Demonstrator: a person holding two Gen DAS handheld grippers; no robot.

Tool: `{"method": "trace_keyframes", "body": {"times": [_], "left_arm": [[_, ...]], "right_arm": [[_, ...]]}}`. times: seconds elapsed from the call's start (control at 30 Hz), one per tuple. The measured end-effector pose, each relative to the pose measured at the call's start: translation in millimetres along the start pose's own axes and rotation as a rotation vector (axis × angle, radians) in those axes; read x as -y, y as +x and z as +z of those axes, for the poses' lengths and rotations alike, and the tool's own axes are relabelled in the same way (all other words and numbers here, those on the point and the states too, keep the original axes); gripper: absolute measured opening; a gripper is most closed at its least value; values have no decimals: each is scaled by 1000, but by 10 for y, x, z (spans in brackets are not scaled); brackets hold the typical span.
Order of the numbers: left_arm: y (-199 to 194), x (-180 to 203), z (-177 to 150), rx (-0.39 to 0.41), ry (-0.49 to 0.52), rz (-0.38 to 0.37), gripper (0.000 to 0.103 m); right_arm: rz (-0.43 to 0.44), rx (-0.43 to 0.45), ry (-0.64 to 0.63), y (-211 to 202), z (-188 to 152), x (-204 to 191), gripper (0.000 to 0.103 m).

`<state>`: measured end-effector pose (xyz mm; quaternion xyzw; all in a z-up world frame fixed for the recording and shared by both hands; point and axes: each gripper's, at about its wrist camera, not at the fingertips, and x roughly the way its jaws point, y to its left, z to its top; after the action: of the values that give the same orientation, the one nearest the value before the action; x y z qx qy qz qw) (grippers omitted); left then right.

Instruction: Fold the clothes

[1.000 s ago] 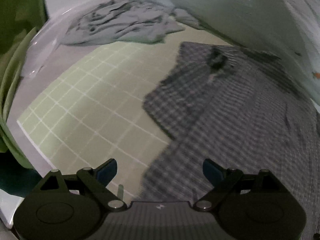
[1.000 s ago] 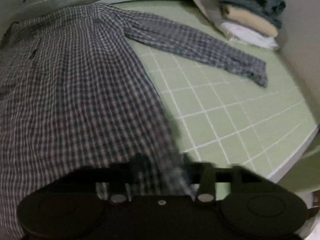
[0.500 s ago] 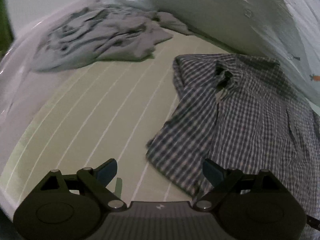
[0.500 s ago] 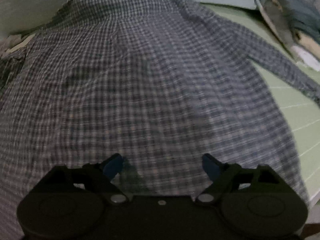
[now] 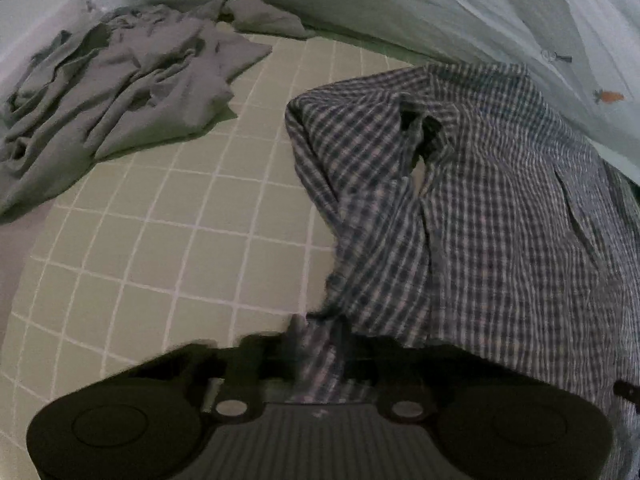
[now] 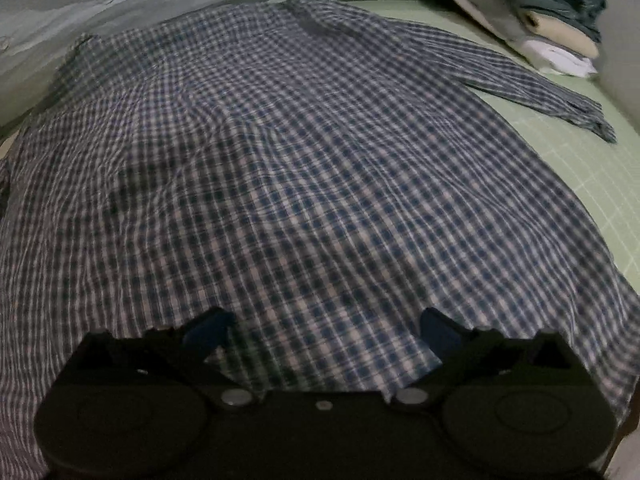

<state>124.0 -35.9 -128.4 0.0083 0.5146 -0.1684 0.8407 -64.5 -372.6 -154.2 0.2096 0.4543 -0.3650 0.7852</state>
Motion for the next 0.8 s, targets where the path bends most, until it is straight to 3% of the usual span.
{"method": "trace_keyframes", "body": {"times": [0.1, 0.27, 0.43, 0.5, 0.57, 0.67, 0.73, 0.8], "left_arm": [[-188, -141, 23, 70, 11, 56, 8], [-746, -474, 183, 258, 17, 229, 7], [-1206, -701, 147, 350, -34, 270, 8], [-1230, -656, 32, 342, 8, 290, 8], [-1171, -703, -124, 291, -33, 262, 8], [-1030, -697, -384, 209, -17, 287, 8], [-1005, -768, -507, 179, -70, 263, 8], [-1020, -811, -557, 177, -65, 301, 8]], "right_arm": [[-6, 10, 9, -9, -32, -20, 103], [-9, 5, 15, -11, -32, -22, 103], [-12, 12, 20, -8, -46, -14, 103], [-13, 21, 23, -18, -71, -16, 103], [-15, 27, 26, -26, -88, -21, 103], [-16, 31, 26, -27, -98, -28, 103], [-14, 32, 24, -25, -99, -26, 103], [-13, 33, 22, -27, -104, -29, 103]]}}
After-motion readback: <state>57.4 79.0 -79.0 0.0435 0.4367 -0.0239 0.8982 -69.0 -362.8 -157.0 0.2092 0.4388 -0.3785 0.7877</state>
